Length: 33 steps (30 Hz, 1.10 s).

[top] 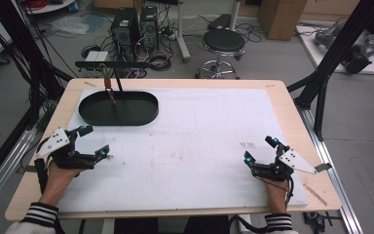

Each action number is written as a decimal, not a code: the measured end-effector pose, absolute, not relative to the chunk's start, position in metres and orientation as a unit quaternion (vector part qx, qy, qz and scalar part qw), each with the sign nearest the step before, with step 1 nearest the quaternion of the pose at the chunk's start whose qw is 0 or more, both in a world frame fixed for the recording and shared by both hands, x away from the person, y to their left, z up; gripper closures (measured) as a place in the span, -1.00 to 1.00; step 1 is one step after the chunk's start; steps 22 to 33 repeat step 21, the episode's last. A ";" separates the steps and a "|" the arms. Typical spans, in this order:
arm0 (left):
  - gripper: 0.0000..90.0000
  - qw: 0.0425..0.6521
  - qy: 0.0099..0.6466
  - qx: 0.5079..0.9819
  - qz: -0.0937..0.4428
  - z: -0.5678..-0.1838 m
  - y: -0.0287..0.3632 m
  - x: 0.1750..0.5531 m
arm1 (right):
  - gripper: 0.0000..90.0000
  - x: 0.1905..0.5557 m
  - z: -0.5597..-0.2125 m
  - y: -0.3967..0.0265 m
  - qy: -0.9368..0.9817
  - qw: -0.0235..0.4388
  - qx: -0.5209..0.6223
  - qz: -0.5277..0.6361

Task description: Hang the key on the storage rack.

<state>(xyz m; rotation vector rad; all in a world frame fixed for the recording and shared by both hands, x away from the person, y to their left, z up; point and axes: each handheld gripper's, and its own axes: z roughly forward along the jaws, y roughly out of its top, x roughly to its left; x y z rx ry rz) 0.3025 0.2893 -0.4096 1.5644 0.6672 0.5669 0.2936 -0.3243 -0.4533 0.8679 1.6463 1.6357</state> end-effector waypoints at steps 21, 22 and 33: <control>-0.91 0.654 0.291 0.634 0.292 -0.454 0.292 0.274 | -0.99 0.292 -0.454 -0.323 0.627 0.333 0.327 0.624; -0.91 0.654 0.291 0.634 0.292 -0.454 0.292 0.274 | -0.99 0.292 -0.454 -0.323 0.627 0.333 0.327 0.624; -0.91 0.654 0.291 0.634 0.292 -0.454 0.292 0.274 | -0.99 0.292 -0.454 -0.323 0.627 0.333 0.327 0.624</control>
